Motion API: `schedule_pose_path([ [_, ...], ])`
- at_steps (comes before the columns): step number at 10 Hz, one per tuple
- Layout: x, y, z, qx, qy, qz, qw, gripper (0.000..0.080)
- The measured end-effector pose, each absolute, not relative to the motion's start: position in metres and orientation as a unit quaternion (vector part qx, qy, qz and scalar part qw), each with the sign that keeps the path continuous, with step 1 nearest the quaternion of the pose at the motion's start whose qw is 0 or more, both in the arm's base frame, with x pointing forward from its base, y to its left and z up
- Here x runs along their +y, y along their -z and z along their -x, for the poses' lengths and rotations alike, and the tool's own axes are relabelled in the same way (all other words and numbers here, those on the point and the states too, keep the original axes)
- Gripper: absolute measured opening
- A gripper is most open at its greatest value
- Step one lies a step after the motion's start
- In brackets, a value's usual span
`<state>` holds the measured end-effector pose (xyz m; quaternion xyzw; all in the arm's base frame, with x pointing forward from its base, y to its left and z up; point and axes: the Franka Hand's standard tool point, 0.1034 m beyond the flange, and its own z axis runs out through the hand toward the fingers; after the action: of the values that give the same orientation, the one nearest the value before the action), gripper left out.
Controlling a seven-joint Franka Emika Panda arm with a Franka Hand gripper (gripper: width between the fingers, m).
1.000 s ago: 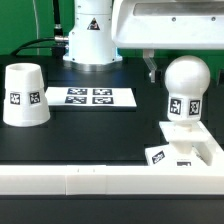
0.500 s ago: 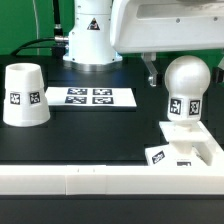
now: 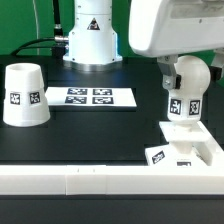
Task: Assemble lamp
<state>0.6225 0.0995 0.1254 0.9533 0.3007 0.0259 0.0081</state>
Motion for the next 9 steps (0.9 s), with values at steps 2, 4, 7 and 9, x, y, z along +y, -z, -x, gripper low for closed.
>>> schedule_pose_path([
  [2,0.0990,-0.1245,-0.6237,0.384,-0.031,-0.923,0.019,0.0699],
  [4,0.0982,-0.1237,-0.6245,0.455,-0.033,-0.889,0.031,0.0699],
  [7,0.0985,-0.1206,-0.6213,0.541,-0.025,-0.840,0.039,0.0699],
  [9,0.0965,-0.1203,-0.6210,0.596,-0.019,-0.802,0.045,0.0699],
])
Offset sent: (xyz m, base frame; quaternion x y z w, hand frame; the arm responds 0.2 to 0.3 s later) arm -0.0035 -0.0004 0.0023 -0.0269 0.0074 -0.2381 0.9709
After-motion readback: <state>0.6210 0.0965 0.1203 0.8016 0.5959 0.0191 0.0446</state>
